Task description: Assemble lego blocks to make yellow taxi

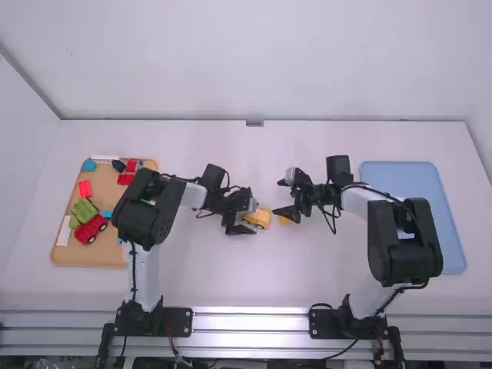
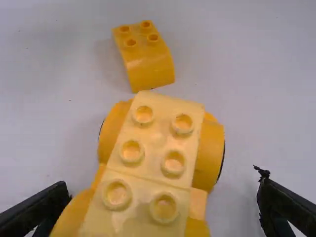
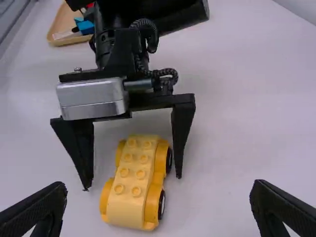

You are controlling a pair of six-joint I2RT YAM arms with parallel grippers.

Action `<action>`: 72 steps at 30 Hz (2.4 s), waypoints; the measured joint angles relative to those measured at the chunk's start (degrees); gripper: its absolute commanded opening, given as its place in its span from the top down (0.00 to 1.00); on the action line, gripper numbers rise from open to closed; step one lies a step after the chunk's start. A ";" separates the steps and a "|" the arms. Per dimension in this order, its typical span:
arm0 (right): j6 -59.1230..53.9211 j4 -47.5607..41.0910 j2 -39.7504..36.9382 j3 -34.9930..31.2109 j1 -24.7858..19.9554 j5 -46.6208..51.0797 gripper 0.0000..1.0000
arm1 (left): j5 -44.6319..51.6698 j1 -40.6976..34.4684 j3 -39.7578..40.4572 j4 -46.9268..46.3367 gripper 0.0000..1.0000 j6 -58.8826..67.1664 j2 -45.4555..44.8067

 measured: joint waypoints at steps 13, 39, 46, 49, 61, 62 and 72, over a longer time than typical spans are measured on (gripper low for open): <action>0.00 -0.22 0.00 0.00 -0.15 -0.13 0.01 | 0.70 0.02 -6.12 17.11 0.25 -5.95 0.00; -2.36 -3.72 0.00 -0.48 0.57 10.69 0.02 | -8.09 2.69 -27.41 40.70 0.45 -24.57 -8.41; -8.59 -3.72 -0.02 -3.80 0.31 14.14 0.01 | -5.35 2.45 -18.05 20.90 0.48 -15.74 -8.52; -11.65 -3.74 0.00 -4.98 0.04 14.69 0.02 | -5.40 2.40 -16.87 18.64 0.46 -13.53 -8.48; -17.81 -7.72 0.00 -4.09 -1.31 13.99 0.00 | -6.19 2.38 -19.93 26.10 0.18 -12.00 -8.46; -18.12 -7.72 0.00 -3.82 -1.18 13.97 0.00 | -6.08 2.38 -20.06 26.27 0.00 -12.20 -8.48; -26.23 -11.76 7.32 -1.66 -4.07 11.28 0.01 | -6.21 2.38 -20.11 26.23 0.01 -15.17 -8.44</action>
